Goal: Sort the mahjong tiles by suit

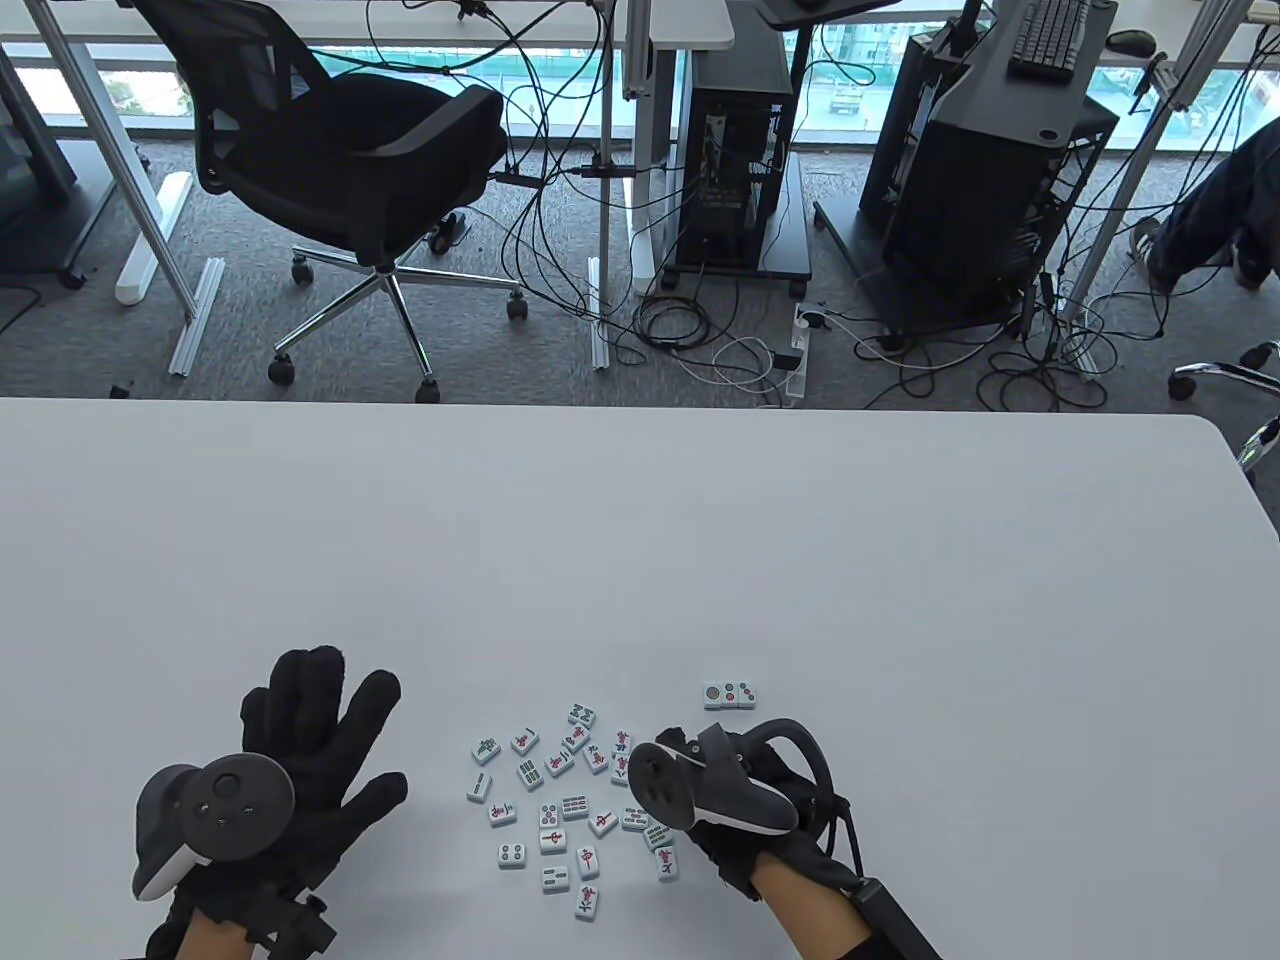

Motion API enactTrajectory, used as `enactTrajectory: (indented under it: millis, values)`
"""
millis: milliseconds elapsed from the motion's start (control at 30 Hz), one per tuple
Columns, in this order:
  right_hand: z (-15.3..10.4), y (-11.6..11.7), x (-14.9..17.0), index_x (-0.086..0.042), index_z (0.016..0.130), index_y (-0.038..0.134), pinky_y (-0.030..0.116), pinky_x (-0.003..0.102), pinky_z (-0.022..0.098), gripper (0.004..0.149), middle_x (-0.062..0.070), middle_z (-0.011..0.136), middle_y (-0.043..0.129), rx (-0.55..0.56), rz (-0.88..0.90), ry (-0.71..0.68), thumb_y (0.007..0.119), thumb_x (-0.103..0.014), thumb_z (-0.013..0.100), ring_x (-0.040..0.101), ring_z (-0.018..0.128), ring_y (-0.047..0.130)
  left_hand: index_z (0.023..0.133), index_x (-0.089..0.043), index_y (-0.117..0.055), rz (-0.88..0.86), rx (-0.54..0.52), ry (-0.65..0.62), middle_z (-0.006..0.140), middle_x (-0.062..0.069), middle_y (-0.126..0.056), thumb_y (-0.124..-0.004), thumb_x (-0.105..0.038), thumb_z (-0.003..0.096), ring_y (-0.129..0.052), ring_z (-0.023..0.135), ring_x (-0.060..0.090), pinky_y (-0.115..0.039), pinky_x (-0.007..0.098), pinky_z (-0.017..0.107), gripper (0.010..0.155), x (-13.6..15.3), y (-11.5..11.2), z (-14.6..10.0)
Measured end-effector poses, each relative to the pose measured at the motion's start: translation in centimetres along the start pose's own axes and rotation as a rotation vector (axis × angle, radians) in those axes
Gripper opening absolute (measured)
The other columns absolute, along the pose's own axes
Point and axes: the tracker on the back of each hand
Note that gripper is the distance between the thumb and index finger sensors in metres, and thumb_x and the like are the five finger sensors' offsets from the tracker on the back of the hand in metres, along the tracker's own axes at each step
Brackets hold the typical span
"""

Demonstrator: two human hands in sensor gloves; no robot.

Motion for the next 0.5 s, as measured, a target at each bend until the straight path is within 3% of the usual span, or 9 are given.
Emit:
enactTrajectory:
  millis: [267, 500]
  values:
    - [2.5, -1.3, -3.4, -0.012, 0.083, 0.082, 0.081, 0.028, 0.003, 0.054, 0.001, 0.03, 0.1, 0.08, 0.027, -0.108, 0.087, -0.035, 0.035, 0.01, 0.004, 0.088, 0.111, -0.046, -0.022, -0.007, -0.006, -0.004, 0.111, -0.018, 0.014, -0.055, -0.076, 0.0451, 0.021, 0.106, 0.015, 0.009, 0.055, 0.072, 0.08, 0.0, 0.1, 0.0]
    - [4.5, -0.8, -6.1, -0.011, 0.081, 0.084, 0.081, 0.028, 0.003, 0.052, 0.0, 0.03, 0.1, 0.05, 0.0, -0.176, 0.087, -0.035, 0.035, 0.01, 0.004, 0.088, 0.111, -0.045, -0.022, -0.014, -0.012, -0.006, 0.111, -0.018, 0.014, -0.055, -0.076, 0.0451, 0.021, 0.106, 0.015, 0.009, 0.055, 0.072, 0.08, 0.1, 0.2, -0.1]
Point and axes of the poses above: the tracker on the back of each hand, its own x axis roughly to the little-finger side, its own z axis roughly from the wrist to the fingertips, y = z × x
